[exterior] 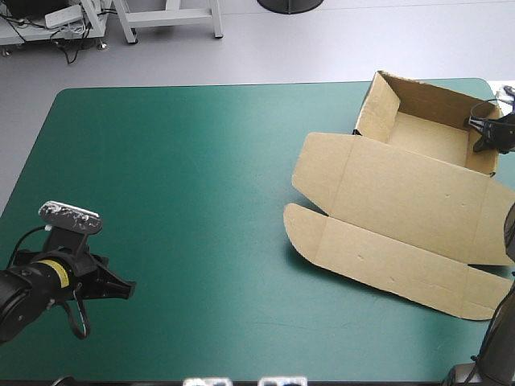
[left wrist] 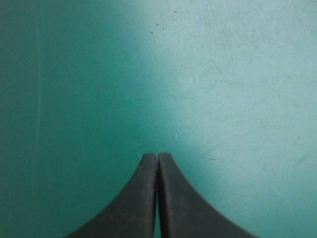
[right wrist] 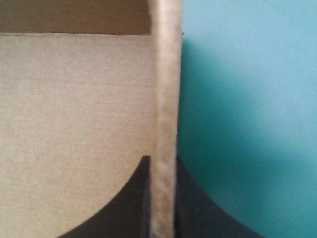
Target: Fold the box
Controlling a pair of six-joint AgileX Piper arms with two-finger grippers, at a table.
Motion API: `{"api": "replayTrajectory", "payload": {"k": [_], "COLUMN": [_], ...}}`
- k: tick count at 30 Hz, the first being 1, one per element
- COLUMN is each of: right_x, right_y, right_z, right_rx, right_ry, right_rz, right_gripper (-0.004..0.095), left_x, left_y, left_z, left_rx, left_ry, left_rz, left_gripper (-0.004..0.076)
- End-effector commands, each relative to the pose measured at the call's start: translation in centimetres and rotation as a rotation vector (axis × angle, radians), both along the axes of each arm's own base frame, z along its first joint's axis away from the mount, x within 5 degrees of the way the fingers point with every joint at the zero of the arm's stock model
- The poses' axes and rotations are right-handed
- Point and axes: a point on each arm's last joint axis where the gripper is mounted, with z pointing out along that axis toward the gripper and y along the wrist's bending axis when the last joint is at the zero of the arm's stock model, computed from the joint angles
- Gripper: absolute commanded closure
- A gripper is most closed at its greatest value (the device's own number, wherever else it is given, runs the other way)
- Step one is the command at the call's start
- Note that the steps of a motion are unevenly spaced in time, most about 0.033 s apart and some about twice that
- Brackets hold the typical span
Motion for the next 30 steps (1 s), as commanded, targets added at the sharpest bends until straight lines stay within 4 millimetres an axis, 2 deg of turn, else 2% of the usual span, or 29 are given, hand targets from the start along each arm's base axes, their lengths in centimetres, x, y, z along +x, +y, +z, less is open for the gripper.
{"api": "replayTrajectory", "payload": {"k": [1,3,6,7,9,12,14,15,17,19,21,24,26,28,30], "right_x": [-0.3,-0.7,-2.1,-2.6,-3.9,-6.0,-7.2,-7.9,-9.7,-11.6,-13.3,-15.6,-17.0,-17.9,-18.4], "right_y": [1.2,1.2,0.6,0.4,-0.2,-0.4,0.4,1.1,3.0,5.4,7.8,11.8,14.2,16.8,19.0], "right_z": [3.8,5.9,10.1,11.4,13.8,16.9,19.2,20.6,23.6,26.6,28.9,31.5,32.5,32.3,31.2], "right_rx": [0.027,-0.002,-0.058,-0.072,-0.11,-0.118,-0.087,-0.089,-0.113,-0.14,-0.175,-0.215,-0.241,-0.274,-0.322], "right_ry": [-0.114,-0.164,-0.264,-0.293,-0.337,-0.398,-0.467,-0.508,-0.597,-0.685,-0.745,-0.812,-0.83,-0.802,-0.732], "right_rz": [0.074,0.081,0.053,0.028,0.0,-0.015,-0.002,0.019,0.086,0.159,0.215,0.302,0.354,0.414,0.474], "right_gripper": [0.0808,0.0646,0.0355,0.0295,0.0208,0.0199,0.0246,0.0306,0.0484,0.0736,0.0932,0.0928,0.0928,0.0928,0.0928], "left_x": [0.8,0.9,0.9,0.9,0.9,0.9,1.0,1.0,1.1,1.2,1.3,1.5,1.6,1.8,2.3], "left_y": [-0.2,-0.1,0.0,0.1,0.1,0.1,0.1,0.1,0.0,-0.1,-0.2,-0.3,-0.3,-0.4,-0.7], "left_z": [1.9,2.2,2.3,2.3,2.3,2.4,2.4,2.4,2.6,2.7,2.8,2.9,2.8,2.7,2.4], "left_rx": [0.008,0.019,0.036,0.043,0.048,0.051,0.054,0.051,0.043,0.035,0.028,0.016,0.016,0.016,0.026], "left_ry": [-0.062,-0.079,-0.089,-0.089,-0.09,-0.094,-0.103,-0.108,-0.128,-0.146,-0.162,-0.179,-0.176,-0.169,-0.15], "left_rz": [-0.013,-0.018,-0.015,-0.017,-0.02,-0.024,-0.024,-0.026,-0.031,-0.034,-0.039,-0.038,-0.037,-0.033,-0.034], "left_gripper": [0.0733,0.0733,0.0733,0.0733,0.0733,0.0733,0.0733,0.0733,0.0733,0.0733,0.0733,0.0733,0.0733,0.0733,0.0733]}}
